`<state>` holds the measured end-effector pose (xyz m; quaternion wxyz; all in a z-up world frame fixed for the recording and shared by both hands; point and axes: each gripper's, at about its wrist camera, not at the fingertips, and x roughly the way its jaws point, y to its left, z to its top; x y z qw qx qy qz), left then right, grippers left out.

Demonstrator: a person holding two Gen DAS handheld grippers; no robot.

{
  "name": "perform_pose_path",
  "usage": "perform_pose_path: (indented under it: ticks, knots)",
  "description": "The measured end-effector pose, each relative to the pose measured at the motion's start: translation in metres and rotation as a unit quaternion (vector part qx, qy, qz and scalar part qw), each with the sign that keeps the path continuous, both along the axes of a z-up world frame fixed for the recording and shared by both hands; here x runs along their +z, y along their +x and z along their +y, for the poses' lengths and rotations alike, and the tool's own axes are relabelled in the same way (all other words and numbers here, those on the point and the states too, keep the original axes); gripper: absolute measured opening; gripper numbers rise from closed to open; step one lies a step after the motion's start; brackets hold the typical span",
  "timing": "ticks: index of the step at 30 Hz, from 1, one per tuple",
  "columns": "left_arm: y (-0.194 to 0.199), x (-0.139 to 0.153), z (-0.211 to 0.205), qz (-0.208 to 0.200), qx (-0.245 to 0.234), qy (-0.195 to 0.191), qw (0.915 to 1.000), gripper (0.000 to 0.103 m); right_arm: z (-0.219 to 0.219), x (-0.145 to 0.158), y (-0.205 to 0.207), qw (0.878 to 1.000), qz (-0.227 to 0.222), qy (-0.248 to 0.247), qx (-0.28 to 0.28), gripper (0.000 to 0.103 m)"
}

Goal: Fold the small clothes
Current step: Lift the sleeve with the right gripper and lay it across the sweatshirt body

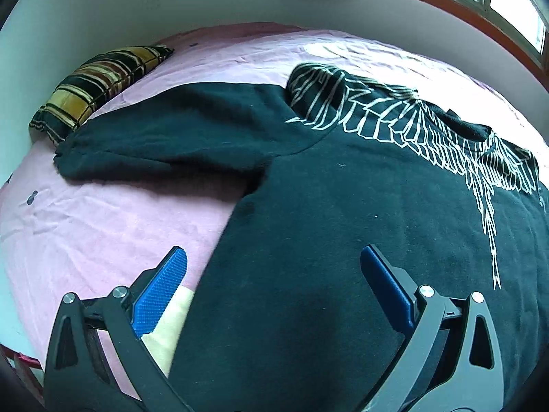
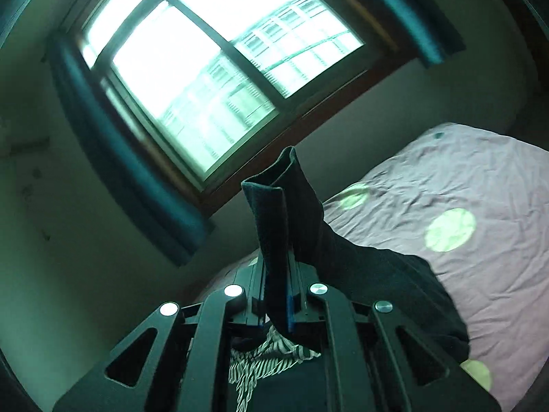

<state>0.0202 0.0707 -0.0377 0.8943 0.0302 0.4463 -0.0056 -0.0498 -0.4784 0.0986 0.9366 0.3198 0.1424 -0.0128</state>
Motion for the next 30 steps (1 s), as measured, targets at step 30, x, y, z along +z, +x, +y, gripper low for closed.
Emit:
perform_pose_path:
  ticks: [30]
  knots:
    - [-0.006,0.001,0.024,0.002,0.004,-0.024,0.9997,0.101,0.291,-0.14,0.074,0.914,0.18,-0.255,0.258,0.008]
